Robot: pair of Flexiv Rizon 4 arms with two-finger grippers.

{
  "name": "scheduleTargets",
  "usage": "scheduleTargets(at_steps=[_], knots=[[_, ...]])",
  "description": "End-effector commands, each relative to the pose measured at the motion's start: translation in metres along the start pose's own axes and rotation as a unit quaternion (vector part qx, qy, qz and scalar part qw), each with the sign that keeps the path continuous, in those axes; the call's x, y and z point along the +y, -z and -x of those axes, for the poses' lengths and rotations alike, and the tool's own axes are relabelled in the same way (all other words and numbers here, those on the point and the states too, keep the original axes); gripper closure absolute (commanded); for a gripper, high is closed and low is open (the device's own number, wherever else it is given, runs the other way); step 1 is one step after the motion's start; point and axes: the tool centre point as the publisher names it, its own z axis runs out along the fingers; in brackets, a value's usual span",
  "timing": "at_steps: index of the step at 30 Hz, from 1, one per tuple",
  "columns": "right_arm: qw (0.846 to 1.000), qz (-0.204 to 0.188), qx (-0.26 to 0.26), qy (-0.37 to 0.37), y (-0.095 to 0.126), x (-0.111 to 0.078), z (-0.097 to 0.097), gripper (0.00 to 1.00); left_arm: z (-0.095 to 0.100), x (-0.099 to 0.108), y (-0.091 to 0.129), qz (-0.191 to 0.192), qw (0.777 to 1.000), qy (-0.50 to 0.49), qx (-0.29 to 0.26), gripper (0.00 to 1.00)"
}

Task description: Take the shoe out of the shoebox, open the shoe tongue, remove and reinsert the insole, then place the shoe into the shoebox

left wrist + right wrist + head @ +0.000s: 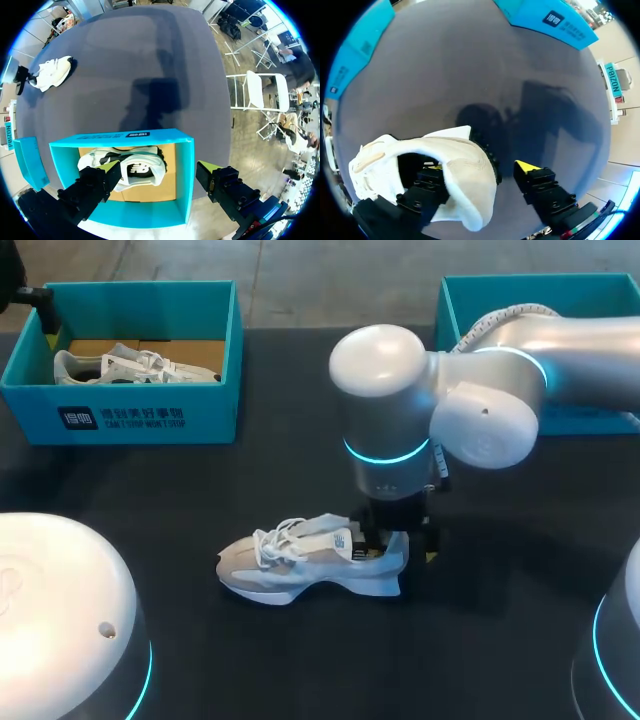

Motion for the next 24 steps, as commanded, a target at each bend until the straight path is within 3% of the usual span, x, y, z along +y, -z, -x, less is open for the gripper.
scheduleTargets(at_steps=[1,15,24], knots=[[1.0,0.012,-0.003,-0.012,0.012,-0.008,-0.003,0.0,0.0,-0.001,0.001,0.001,1.0,0.0,0.001,0.0],[0.999,0.017,0.038,0.028,0.064,-0.002,0.014,0.0,0.0,-0.001,0.001,0.001,1.0,0.0,0.001,0.0],[0.988,0.041,0.08,0.122,0.089,0.006,0.038,0.0,0.0,-0.001,0.001,0.001,1.0,0.0,0.001,0.0]])
